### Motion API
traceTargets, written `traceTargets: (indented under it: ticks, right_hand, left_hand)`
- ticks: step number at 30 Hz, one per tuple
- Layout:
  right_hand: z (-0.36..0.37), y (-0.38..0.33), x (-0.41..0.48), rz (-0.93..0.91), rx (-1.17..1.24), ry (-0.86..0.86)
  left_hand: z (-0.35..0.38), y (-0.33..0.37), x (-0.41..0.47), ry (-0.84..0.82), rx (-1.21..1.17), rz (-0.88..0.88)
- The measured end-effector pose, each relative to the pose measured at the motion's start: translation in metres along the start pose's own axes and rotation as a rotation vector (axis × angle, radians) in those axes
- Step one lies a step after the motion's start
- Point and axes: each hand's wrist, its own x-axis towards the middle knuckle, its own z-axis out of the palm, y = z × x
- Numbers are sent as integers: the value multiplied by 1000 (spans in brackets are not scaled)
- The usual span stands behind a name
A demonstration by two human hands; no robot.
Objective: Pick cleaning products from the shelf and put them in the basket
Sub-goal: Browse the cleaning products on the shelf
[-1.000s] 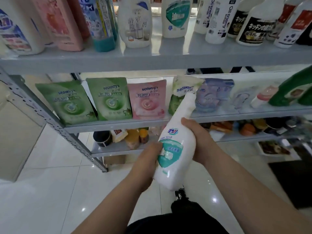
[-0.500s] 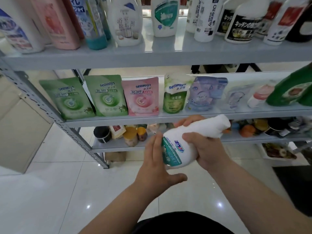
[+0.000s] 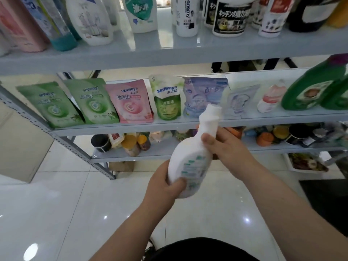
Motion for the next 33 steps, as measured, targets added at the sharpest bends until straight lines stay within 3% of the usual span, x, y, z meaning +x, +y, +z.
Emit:
traceTargets:
  ticks: [5,8,11,13,15,19,22,25,29,33]
  right_hand:
    - [-24,21,-3,196,323,-76]
    - [-26,34,-13,207,543,-241]
    - [-27,35,-18,131,585,-380]
    - [-27,32,-18,92,518,-377]
    - [-25,28,-16,76,354,-289]
    - [-16,28,-14,27,-25,-153]
    - [-3,30,-12,36,-91,-84]
    - [4,32,-12,107,-5,-77]
    - [16,33,-13,49,-10,-133]
    - [35,31,-7,43,-34,-116]
  left_hand:
    - [37,25,-2,102,-376,-482]
    - [52,28,-5,-53,-617,-574]
    - [56,28,-9,-306,-861,-627]
    - [55,28,-10,-404,-890,-642]
    - [53,25,-11,-380,-806,-608]
    - [51,27,-14,-140,-465,-453]
    - [47,18,-14,2,-271,-406]
    - [35,7,-10,100,-550,-601]
    - [18,-3,-10,-102,-1002,-809]
    - [0,-13,-2,-206,-1058,-823]
